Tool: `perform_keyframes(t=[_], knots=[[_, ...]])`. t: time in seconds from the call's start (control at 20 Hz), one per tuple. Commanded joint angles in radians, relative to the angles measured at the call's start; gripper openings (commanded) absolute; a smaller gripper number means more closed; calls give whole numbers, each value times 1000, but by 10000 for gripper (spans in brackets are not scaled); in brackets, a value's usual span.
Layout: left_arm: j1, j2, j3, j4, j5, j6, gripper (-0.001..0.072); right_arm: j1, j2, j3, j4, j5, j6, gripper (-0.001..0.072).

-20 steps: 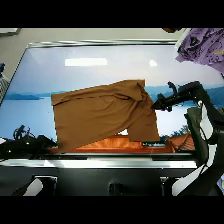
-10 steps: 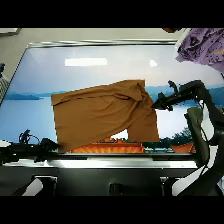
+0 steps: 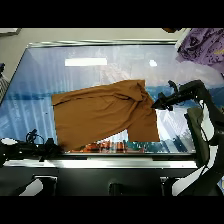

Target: Fold the clothes and pants, and hang the long-sleeved shirts on hangers.

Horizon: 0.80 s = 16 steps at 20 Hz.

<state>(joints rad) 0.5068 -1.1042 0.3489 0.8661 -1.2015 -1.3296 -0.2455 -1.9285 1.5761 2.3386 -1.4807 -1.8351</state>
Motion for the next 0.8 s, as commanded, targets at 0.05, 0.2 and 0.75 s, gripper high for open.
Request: perform_keyframes(t=[0.05, 0.2, 0.75], knots=[[-34, -6, 11, -15, 52, -1, 17, 1, 10, 1, 0, -3, 0, 30], [-42, -2, 122, -14, 50, -11, 14, 35, 60, 13, 9, 36, -17, 29], [-76, 2, 1369, 129, 51, -257, 14, 142, 465, 563, -46, 357, 124, 29]])
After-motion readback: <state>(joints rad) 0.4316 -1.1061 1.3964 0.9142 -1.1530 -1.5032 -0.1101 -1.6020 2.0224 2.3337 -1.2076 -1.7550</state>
